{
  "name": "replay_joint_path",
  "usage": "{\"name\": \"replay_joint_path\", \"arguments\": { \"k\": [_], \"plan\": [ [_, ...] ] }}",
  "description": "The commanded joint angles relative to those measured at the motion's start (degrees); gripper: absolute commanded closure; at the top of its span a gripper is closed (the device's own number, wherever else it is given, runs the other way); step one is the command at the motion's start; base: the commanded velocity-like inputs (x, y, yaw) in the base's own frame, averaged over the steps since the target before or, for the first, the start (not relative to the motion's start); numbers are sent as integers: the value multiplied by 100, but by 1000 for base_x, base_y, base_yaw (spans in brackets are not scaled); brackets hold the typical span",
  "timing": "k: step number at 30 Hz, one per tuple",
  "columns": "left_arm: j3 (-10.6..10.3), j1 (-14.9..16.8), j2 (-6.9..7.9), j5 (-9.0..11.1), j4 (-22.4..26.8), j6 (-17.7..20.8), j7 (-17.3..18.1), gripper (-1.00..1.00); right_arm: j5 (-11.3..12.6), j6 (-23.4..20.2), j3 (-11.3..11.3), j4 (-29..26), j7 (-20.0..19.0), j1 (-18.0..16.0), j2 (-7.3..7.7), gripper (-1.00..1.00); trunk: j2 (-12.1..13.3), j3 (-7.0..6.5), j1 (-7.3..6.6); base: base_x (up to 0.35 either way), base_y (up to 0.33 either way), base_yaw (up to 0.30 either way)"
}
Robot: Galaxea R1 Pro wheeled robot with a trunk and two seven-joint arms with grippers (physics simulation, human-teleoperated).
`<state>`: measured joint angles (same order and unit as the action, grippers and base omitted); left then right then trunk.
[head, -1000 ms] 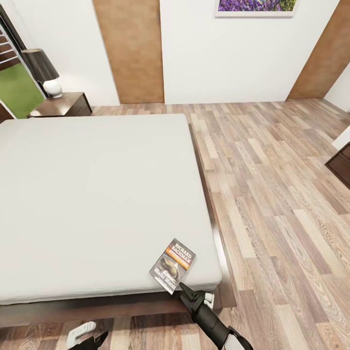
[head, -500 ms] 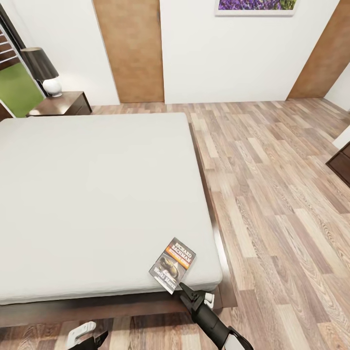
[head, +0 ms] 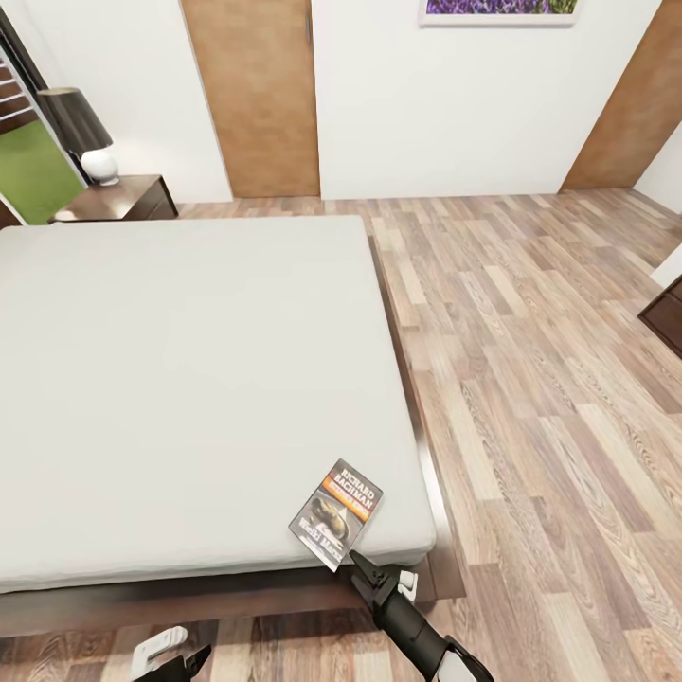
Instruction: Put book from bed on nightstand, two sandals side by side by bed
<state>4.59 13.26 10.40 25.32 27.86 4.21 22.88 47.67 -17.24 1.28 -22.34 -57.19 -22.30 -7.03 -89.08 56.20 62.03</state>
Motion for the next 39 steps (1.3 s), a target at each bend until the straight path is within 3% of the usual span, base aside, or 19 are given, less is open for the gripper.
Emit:
{"name": "replay_joint_path", "arguments": {
  "k": [1, 15, 26, 32, 39],
  "plan": [
    [18, 2, -2, 52, 0, 44, 32, -100, 32, -60, 13, 1, -11, -2, -2, -100, -43, 22, 22, 0, 0, 0],
    [17, 2, -1, 52, 0, 44, 32, -100, 32, -60, 13, 1, -11, -2, -1, -100, -605, 273, 330, 0, 0, 0],
    [25, 2, 5, 52, 0, 44, 32, -100, 32, -60, 13, 1, -11, -2, -1, -100, -605, 273, 330, 0, 0, 0],
    [25, 2, 2, 52, 0, 44, 32, -100, 32, -60, 13, 1, -11, -2, -2, -100, -845, 381, 462, 0, 0, 0],
    [25, 2, 5, 52, 0, 44, 32, -100, 30, -60, 13, 1, -11, -2, -2, -100, -845, 381, 462, 0, 0, 0]
  ]
}}
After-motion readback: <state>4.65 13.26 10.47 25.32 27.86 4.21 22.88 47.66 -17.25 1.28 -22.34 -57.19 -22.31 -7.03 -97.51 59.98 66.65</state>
